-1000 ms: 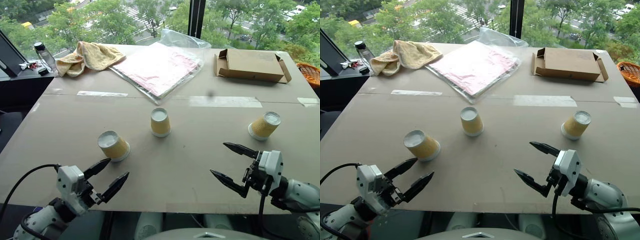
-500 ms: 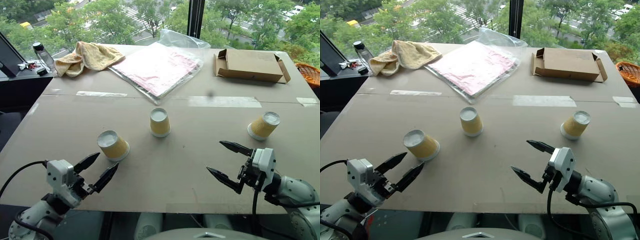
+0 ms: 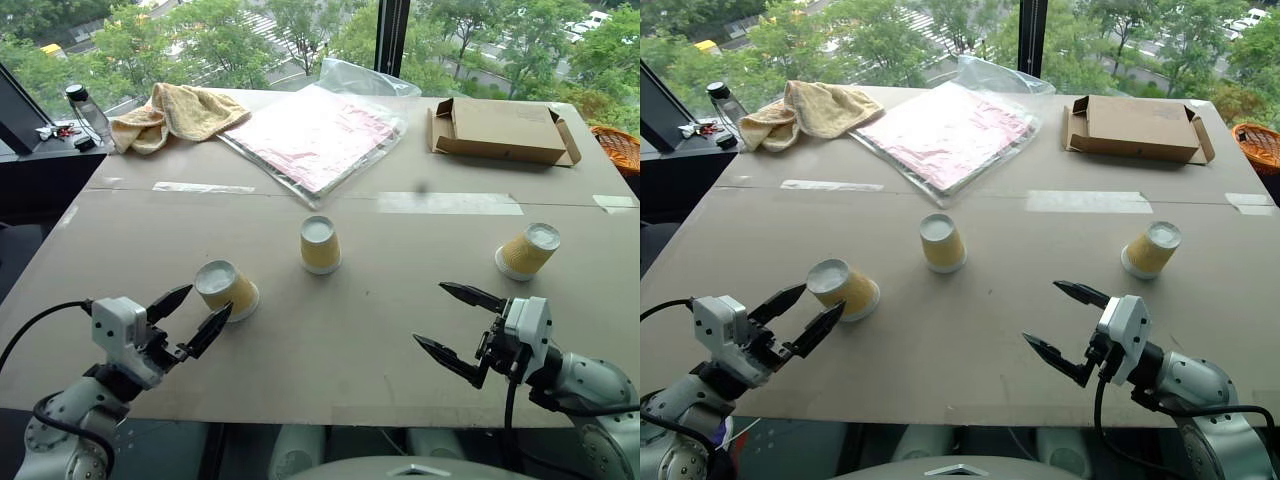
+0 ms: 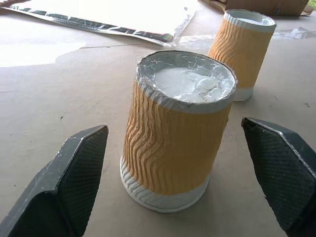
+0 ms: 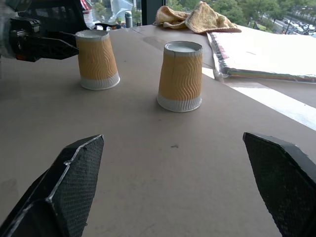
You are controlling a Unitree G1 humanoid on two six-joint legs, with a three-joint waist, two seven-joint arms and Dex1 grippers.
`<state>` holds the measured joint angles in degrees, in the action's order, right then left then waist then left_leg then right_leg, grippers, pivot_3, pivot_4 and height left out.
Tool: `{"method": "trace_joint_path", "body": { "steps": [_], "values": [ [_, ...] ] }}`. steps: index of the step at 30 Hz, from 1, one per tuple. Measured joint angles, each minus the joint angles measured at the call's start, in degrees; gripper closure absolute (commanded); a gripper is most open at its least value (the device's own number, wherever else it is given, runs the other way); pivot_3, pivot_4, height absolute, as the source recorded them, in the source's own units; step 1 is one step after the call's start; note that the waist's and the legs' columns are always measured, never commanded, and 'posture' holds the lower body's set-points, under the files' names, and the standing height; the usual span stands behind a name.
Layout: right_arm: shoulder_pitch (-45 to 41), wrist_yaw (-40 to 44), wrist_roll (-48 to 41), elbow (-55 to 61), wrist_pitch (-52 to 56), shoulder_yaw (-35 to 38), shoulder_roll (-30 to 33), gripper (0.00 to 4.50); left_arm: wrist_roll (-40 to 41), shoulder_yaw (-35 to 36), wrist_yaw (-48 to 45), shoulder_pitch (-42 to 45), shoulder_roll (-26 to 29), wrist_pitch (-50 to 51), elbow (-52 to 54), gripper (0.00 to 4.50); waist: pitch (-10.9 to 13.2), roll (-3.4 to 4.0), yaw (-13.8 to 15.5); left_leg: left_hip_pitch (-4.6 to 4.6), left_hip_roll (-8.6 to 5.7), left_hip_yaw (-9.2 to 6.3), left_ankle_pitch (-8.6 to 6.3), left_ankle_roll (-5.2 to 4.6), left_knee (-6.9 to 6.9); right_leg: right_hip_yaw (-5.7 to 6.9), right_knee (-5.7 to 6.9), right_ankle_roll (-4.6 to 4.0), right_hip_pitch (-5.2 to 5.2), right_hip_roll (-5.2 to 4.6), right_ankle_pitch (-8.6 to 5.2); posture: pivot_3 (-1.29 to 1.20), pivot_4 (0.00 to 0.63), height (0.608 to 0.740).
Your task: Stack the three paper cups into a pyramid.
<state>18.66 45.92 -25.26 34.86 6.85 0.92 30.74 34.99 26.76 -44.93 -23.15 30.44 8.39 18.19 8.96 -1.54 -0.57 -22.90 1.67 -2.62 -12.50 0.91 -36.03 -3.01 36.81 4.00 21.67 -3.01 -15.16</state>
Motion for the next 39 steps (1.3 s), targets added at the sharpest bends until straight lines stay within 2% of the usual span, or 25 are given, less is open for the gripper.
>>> {"method": "trace_joint_path", "body": {
  "steps": [5,8,11,19,25,28,32,39],
  "values": [
    [1.18,-0.70,0.12,0.09,-0.14,0.03,-0.05,0.00,-2.32,-2.32,-0.72,6.55,2.01,0.14,-3.76,0.05,0.00,0.01,0.00,0.00,-0.02,0.02,0.00,0.00,0.00,-0.02,0.01,-0.07,-0.03,0.02,0.05,0.00,0.150,0.740],
    [1.70,-1.44,0.34,0.19,-0.28,0.04,-0.08,0.00,-3.23,-4.11,-2.42,8.77,2.37,0.04,-5.85,0.88,-0.01,-0.01,-0.14,-0.01,-0.02,0.02,0.00,0.00,0.00,-0.02,0.01,-0.08,-0.01,0.02,0.06,0.00,0.150,0.740],
    [2.77,-2.04,0.46,0.44,-0.51,0.08,-0.07,0.00,-3.41,-4.92,-5.18,9.70,3.25,-0.60,-7.08,2.23,0.00,0.01,-0.17,0.00,-0.01,0.01,0.00,0.00,0.02,-0.02,0.02,-0.08,-0.01,0.03,0.06,0.00,0.150,0.740],
    [6.95,-4.03,0.55,2.91,-0.74,1.76,-0.08,0.00,-0.98,-9.86,-16.41,9.63,8.76,1.98,-3.65,2.27,0.01,0.02,0.07,-0.01,0.00,0.02,0.00,0.00,0.01,-0.02,0.01,-0.08,-0.01,0.00,0.05,0.00,0.150,0.740],
    [14.80,-5.42,1.84,4.79,-2.16,5.31,-0.49,0.00,1.18,-19.05,-18.66,18.39,9.45,8.99,0.87,2.27,0.04,0.10,0.34,-0.01,0.00,0.00,0.00,0.00,0.01,-0.01,0.03,0.04,-0.02,0.04,-0.02,0.00,0.150,0.740],
    [21.91,-6.05,2.42,5.86,-4.11,8.34,-2.01,0.00,0.65,-26.33,-17.19,28.80,6.19,13.39,0.77,2.27,0.04,0.13,1.30,-0.04,-0.05,-0.05,0.01,-0.01,-0.04,0.00,0.04,0.10,-0.05,0.05,-0.04,0.00,0.150,0.740],
    [29.17,-6.26,3.22,7.16,-7.47,11.38,-4.37,0.00,-2.11,-34.71,-13.89,38.67,0.48,18.38,-1.94,2.27,0.04,0.13,0.94,-0.04,-0.04,-0.04,0.00,-0.01,-0.07,-0.04,0.04,0.13,-0.06,0.10,-0.05,0.00,0.150,0.740],
    [33.57,-7.75,5.11,9.43,-9.78,11.94,-7.30,0.00,-9.84,-43.34,-11.47,46.15,-6.16,17.70,-8.79,2.27,0.04,0.15,0.09,-0.04,-0.02,-0.09,0.01,-0.01,-0.07,-0.02,0.04,0.15,-0.05,0.14,-0.07,0.00,0.150,0.740]
  ]
}}
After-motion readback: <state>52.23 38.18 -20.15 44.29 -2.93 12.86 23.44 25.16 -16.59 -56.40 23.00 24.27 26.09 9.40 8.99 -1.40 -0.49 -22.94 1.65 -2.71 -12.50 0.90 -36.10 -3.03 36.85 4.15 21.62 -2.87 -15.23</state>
